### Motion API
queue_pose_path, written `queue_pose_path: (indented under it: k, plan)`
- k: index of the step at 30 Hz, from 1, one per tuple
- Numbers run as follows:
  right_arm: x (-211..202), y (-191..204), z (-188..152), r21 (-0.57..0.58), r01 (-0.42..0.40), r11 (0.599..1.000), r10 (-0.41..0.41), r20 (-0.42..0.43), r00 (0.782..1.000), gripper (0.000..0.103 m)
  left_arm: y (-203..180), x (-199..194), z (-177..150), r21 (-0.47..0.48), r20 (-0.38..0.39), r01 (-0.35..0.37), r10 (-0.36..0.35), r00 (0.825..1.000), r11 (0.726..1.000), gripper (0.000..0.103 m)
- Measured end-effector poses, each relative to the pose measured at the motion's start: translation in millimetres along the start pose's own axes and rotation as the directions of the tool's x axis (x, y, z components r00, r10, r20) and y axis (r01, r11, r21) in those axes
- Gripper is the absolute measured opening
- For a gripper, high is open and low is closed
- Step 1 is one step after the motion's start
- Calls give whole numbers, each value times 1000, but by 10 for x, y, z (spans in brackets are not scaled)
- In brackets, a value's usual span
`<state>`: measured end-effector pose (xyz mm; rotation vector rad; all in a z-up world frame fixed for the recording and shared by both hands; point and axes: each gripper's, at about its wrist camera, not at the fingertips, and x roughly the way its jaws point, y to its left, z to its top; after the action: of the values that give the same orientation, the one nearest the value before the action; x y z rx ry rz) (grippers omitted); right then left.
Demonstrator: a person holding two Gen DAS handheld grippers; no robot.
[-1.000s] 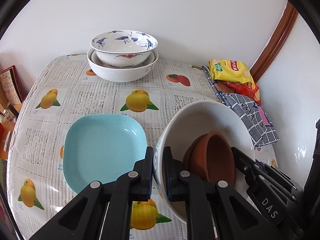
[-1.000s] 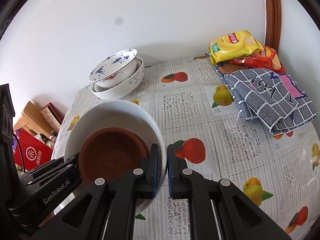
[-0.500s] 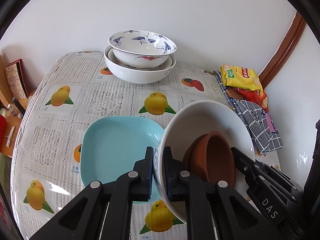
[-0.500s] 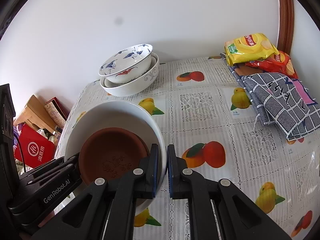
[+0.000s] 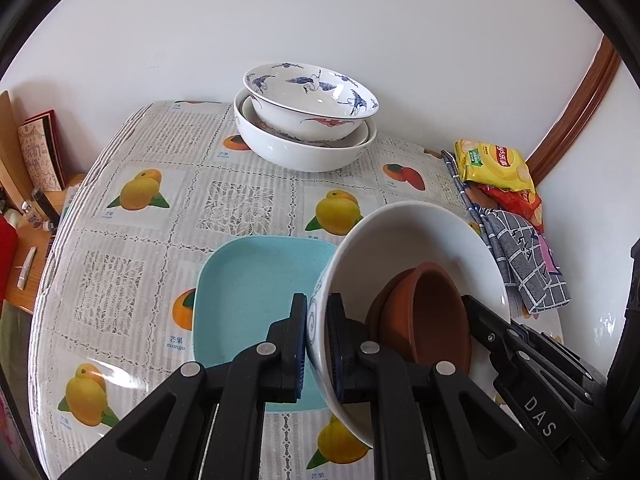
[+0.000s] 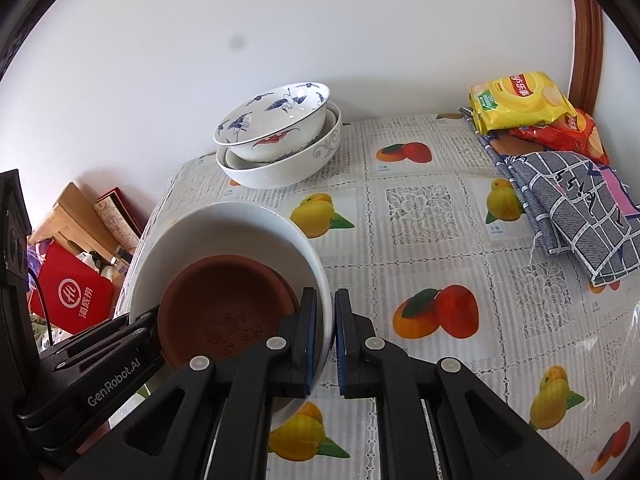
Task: Organize plates and bowls
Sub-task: 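Lift the white bowl with both grippers and carry it over the teal plates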
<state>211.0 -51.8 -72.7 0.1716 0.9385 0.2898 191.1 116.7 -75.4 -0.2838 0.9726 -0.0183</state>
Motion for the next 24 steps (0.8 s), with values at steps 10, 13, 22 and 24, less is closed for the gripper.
queue_pose_path:
  k: [10, 13, 22, 24]
  plan:
    - [103, 185, -7, -22, -10, 1000, 10, -11, 1000, 9, 208, 4, 10, -29, 0, -9, 9, 1000, 1000, 10]
    - [143, 235, -14, -29, -14, 999, 13, -17, 1000, 9, 265, 16, 10, -36, -2, -14, 14, 1000, 999, 10]
    - [299, 336, -45, -40, -24, 999, 23, -40, 999, 9, 433, 97, -6, -57, -17, -27, 26, 1000, 998, 10]
    - [346, 351, -55, -40, -28, 999, 26, -47, 999, 9, 464, 121, -12, -60, -22, -32, 31, 999, 998, 10]
